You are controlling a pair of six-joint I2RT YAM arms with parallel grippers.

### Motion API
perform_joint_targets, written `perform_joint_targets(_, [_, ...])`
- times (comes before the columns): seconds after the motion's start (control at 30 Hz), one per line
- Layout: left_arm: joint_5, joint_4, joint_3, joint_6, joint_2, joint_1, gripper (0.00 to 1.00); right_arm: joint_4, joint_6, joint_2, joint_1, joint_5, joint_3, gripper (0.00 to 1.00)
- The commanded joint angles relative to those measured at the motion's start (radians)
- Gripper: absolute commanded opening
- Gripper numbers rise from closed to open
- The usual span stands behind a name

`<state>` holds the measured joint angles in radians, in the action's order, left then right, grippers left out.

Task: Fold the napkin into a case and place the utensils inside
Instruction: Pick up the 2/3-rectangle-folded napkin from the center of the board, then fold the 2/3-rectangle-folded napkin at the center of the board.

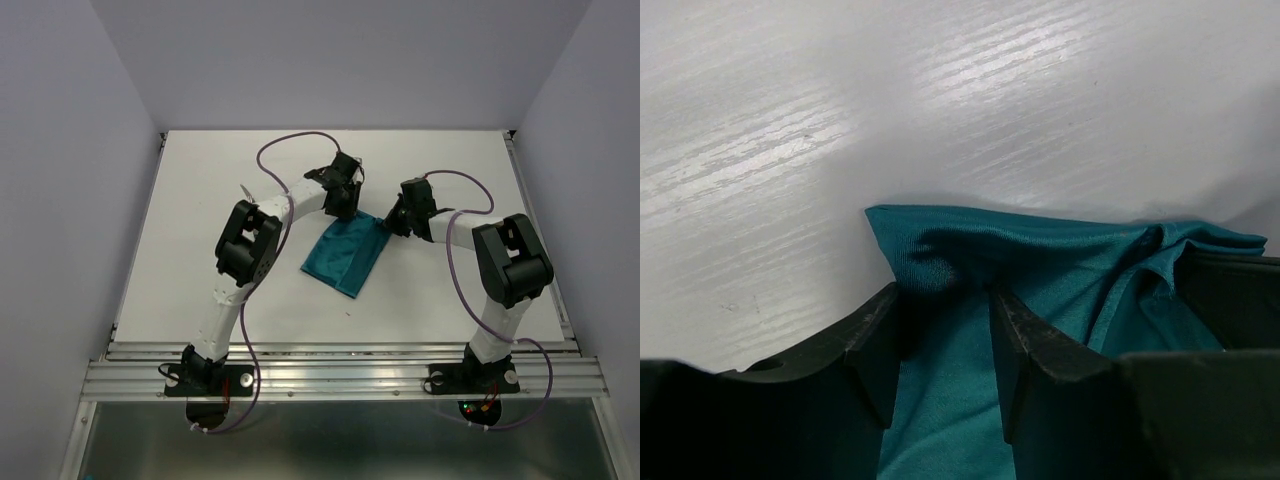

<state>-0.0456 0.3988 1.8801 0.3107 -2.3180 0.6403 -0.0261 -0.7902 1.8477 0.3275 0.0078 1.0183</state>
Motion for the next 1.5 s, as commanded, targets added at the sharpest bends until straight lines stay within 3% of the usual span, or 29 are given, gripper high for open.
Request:
perform_joint_targets(0.0, [-0.059, 0.095, 0.02, -0.028, -0.02, 0.01, 0.48, 0.091, 0.02, 0.022, -0.001, 0.008, -0.007, 0.07])
perform_joint_targets(0.2, [-0.06, 0.123, 0.062, -0.033, -0.072, 0.013, 0.27, 0.089, 0.019, 0.021, -0.001, 0.008, -0.007, 0.07])
perform_joint_targets(0.27, [-0.062, 0.124, 0.068, -0.033, -0.073, 0.015, 0.14, 0.089, 0.019, 0.022, -0.001, 0.009, -0.007, 0.08])
perform_joint_targets(0.3, [-0.056, 0.126, 0.076, -0.033, -0.072, 0.015, 0.02, 0.091, 0.019, 0.022, -0.001, 0.009, -0.007, 0.07])
perform_joint_targets(0.33, [-0.05, 0.129, 0.079, -0.032, -0.067, 0.016, 0.0, 0.089, 0.017, 0.024, -0.001, 0.009, -0.006, 0.07])
perform_joint_targets(0.57, [-0.033, 0.068, 0.007, 0.008, 0.073, 0.015, 0.0, 0.091, 0.017, 0.021, -0.001, 0.012, -0.003, 0.07])
perform_joint_targets(0.83, [-0.2, -0.041, -0.055, 0.05, 0.18, 0.015, 0.0, 0.095, 0.013, 0.016, -0.001, 0.017, -0.006, 0.07])
perform_joint_targets(1.0, [-0.29, -0.107, -0.116, 0.088, 0.201, 0.016, 0.0, 0.095, 0.009, 0.015, -0.001, 0.021, -0.012, 0.07])
perform_joint_targets(1.47, [-0.372, -0.183, -0.128, 0.148, 0.16, 0.044, 0.0, 0.094, -0.001, 0.013, -0.001, 0.017, -0.012, 0.07])
